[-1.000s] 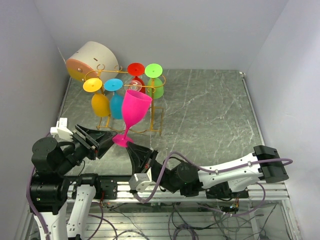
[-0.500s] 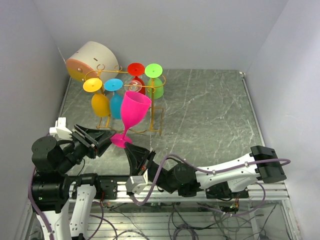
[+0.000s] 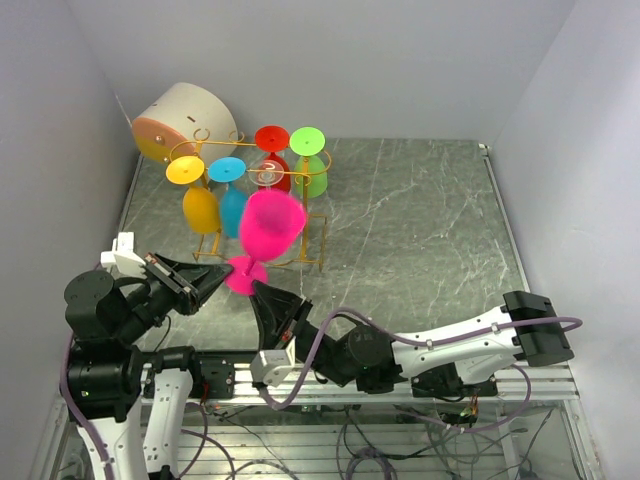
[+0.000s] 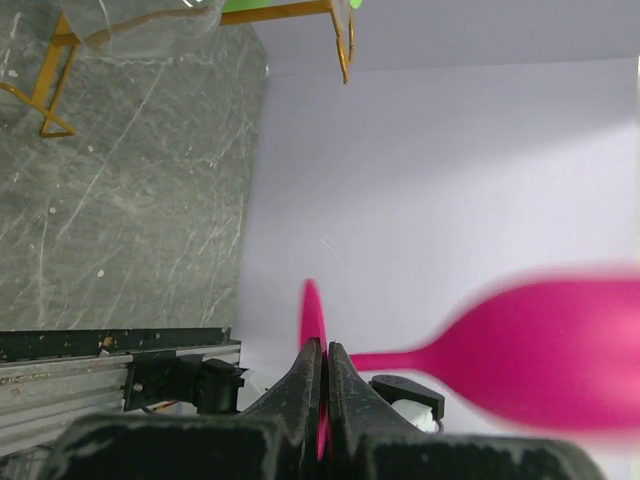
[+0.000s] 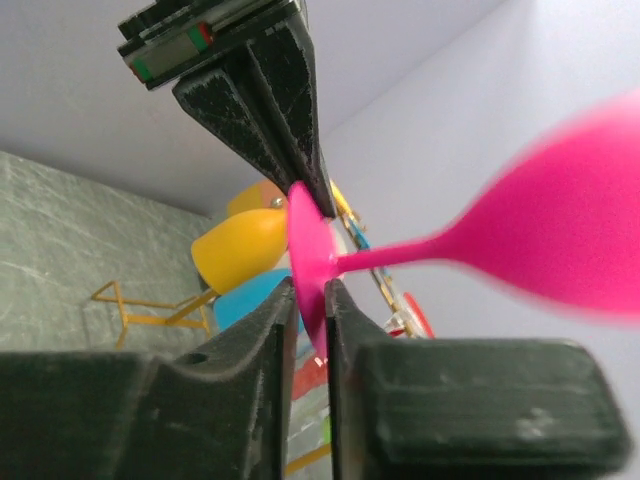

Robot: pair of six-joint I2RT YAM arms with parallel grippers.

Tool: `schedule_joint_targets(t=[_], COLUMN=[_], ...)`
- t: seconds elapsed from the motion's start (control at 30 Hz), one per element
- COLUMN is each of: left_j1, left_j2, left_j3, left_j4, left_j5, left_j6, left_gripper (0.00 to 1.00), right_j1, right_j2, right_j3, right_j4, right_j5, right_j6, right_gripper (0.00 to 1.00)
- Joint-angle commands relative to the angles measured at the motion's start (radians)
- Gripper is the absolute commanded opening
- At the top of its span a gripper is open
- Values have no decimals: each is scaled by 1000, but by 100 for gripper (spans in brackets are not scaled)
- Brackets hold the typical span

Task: Take the wine glass off the wine glass rack

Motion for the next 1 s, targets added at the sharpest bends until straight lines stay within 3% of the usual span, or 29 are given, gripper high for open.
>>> schedule_joint_targets(t=[0.0,0.07,0.2,0.3,0.43,0.53,0.8,0.97], left_j1=[14,15,13,14,13,13,14,14], left_j2=[-27,-46,-102,-151,-202,-206,-163,-143], left_j3=[-33,-54,-130,-210,-275,-277,-155,-83], left_j4=[-78,-63,19,91,165,152,31,-33], left_j5=[260,239,212,196,177,165,82,48], left_j6=[-63,-64,-90,-105,-46,65,358,465], left_gripper=[7,7,7,7,7,7,7,7], right_j1=[52,80,173,235,246,246,244,243], right_j2=[-61,-101,-208,-280,-321,-353,-457,-452], right_j3=[-6,-22,-40,18,185,272,447,562], right_j4=[-7,-47,-242,-671,-1325,-1623,-1769,-1728], right_j5=[90,162,338,435,480,455,286,167], right_j6=[97,138,303,623,1241,1537,1738,1697], right_gripper=[29,47,52,54,51,48,42,56])
